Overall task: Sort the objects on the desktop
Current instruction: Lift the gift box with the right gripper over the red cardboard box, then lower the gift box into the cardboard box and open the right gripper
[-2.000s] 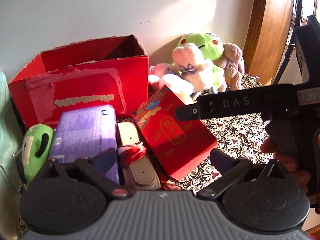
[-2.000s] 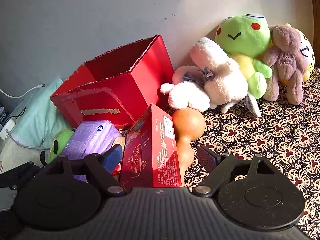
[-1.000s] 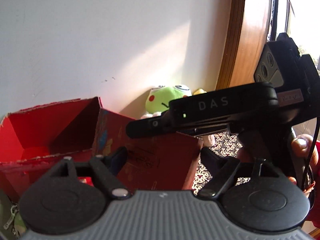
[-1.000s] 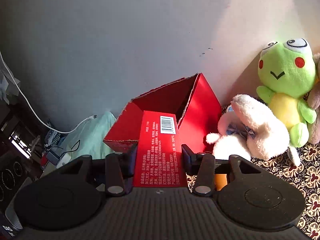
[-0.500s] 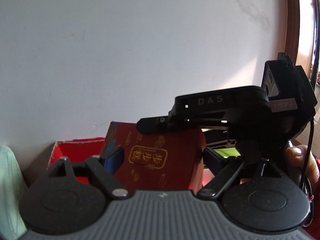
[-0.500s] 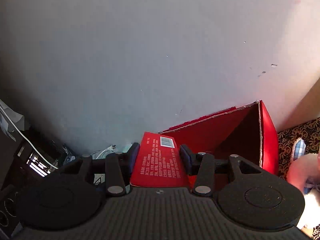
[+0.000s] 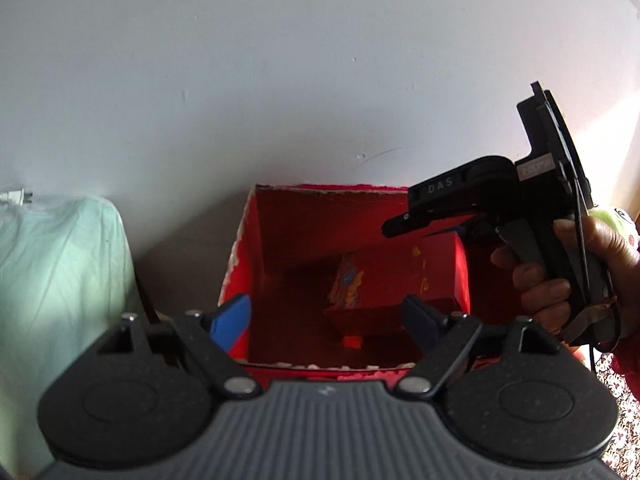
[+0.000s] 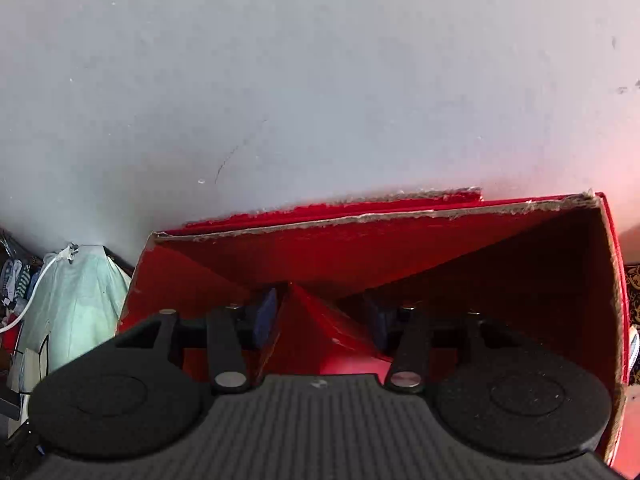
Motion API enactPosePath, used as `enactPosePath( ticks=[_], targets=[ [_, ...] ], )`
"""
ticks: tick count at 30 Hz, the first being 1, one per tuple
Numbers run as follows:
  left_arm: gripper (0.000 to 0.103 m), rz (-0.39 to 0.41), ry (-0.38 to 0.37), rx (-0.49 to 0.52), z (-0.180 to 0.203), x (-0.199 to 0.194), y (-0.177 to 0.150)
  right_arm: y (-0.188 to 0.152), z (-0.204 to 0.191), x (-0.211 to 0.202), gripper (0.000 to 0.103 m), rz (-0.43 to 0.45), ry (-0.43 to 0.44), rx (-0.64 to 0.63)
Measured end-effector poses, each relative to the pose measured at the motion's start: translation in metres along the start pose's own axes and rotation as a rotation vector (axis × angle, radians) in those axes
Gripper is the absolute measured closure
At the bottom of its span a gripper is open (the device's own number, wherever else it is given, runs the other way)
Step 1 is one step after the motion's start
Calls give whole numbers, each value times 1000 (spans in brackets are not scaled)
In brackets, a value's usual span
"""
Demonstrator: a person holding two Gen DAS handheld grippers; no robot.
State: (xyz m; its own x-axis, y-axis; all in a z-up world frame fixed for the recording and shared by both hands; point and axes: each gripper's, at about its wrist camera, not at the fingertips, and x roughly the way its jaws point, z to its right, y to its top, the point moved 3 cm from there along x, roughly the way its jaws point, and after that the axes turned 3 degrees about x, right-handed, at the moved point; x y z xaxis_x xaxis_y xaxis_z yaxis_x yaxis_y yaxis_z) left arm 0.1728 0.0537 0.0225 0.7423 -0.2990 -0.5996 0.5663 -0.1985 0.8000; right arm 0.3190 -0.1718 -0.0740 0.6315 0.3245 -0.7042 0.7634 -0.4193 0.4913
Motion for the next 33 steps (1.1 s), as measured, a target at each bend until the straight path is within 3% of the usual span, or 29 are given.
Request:
enactPosePath(
  ticks=[2, 3, 4, 10, 19, 21, 24, 25, 26, 30, 33],
  targets=[
    [17, 3, -9, -5, -2, 0, -1, 1, 13, -9, 40, 1, -17, 20],
    [17, 4, -11, -4, -1, 2, 0, 2, 18, -12, 42, -2, -29, 20],
    [17, 4, -13, -3, -1, 4, 1, 1, 20, -14, 52, -21, -22, 3],
    [17, -17, -32, -11, -6, 15, -2, -12, 5, -12, 50, -86, -170, -208],
    [15, -13, 30, 3, -15, 7, -6, -38, 5, 15, 45, -410, -60, -134],
    [15, -18, 44, 8, -18, 8, -9, -44, 5, 21, 40, -481, -35, -117],
    [15, -33, 57, 3, -23, 13, -14, -53, 5, 29, 42, -589, 3, -91],
    [15, -40, 58, -4, -24, 15, -14, -55, 5, 32, 47, -614, 17, -75],
    [15, -48, 59, -12, -25, 17, -14, -54, 4, 36, 54, -605, 36, -38],
    [15, -56, 59, -14, -23, 23, -13, -44, 4, 55, 55, -550, 107, 93],
    [15, -29, 71, 30, -15, 18, -4, -29, 0, 47, 52, -450, 64, 25]
  ],
)
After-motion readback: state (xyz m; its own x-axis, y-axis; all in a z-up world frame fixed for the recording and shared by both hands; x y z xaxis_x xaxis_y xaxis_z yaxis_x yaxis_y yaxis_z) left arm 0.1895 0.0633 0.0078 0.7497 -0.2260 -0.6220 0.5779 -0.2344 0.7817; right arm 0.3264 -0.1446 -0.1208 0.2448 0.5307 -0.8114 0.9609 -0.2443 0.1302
